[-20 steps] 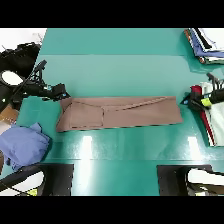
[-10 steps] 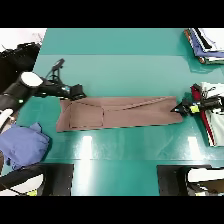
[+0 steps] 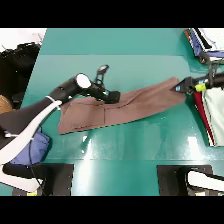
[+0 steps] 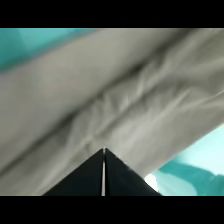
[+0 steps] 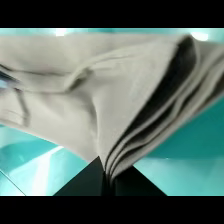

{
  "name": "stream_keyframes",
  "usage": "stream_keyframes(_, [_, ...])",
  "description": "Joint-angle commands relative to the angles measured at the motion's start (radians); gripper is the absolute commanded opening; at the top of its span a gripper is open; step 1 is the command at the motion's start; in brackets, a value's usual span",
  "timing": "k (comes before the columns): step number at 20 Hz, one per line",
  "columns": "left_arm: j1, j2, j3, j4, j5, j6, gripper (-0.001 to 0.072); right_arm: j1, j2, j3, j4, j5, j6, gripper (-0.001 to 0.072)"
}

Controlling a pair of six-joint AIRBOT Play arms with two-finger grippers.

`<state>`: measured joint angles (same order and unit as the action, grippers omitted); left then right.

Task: Fold the shirts.

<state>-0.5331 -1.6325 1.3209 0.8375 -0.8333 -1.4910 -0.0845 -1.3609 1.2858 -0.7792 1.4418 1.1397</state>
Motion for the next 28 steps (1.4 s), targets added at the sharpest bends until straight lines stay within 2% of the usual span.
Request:
stream_keyframes(1, [-0.059,-0.095,0.046,0.002,-0.006,-0.002,0.0022,0.093,0.079,0.141,0.002,-0.002,0.092,0.0016])
stream_keyframes(4, [-0.063,-0.115,0.046,-0.001,0.008,-0.002,0.0022,0.171,0.082,0.23,0.002,-0.002,0.135,0.0016])
stream_keyframes(9, [-0.063,-0.117,0.046,0.027,0.049,-0.002,0.0022,0.298,0.082,0.269,0.007,-0.037,0.136,0.0016])
stream_keyframes(13, [-0.058,-0.109,0.046,0.04,0.042,-0.002,0.0022,0.378,0.058,0.269,0.109,-0.082,0.134,0.0016])
stream_keyframes(15, [-0.029,-0.071,0.047,0.075,0.004,-0.003,0.0021,0.43,0.034,0.269,0.15,-0.107,0.096,0.0016])
stream_keyframes(20, [0.172,0.197,0.047,0.356,-0.144,-0.031,0.0022,0.628,-0.048,0.278,0.239,-0.203,0.009,0.0016])
stream_keyframes(23, [0.336,0.385,0.047,0.497,-0.229,-0.031,0.0023,0.795,-0.173,0.366,0.237,-0.259,-0.002,0.0016])
stream_keyframes(25, [0.431,0.484,0.047,0.539,-0.252,-0.031,0.0023,0.909,-0.288,0.452,0.237,-0.3,-0.028,0.002])
stream_keyframes(26, [0.472,0.522,0.047,0.546,-0.263,-0.03,0.0023,0.961,-0.348,0.499,0.237,-0.303,-0.054,0.009])
stream_keyframes(28, [0.534,0.574,0.047,0.546,-0.289,-0.03,0.0023,1.034,-0.447,0.581,0.234,-0.277,-0.059,0.0663])
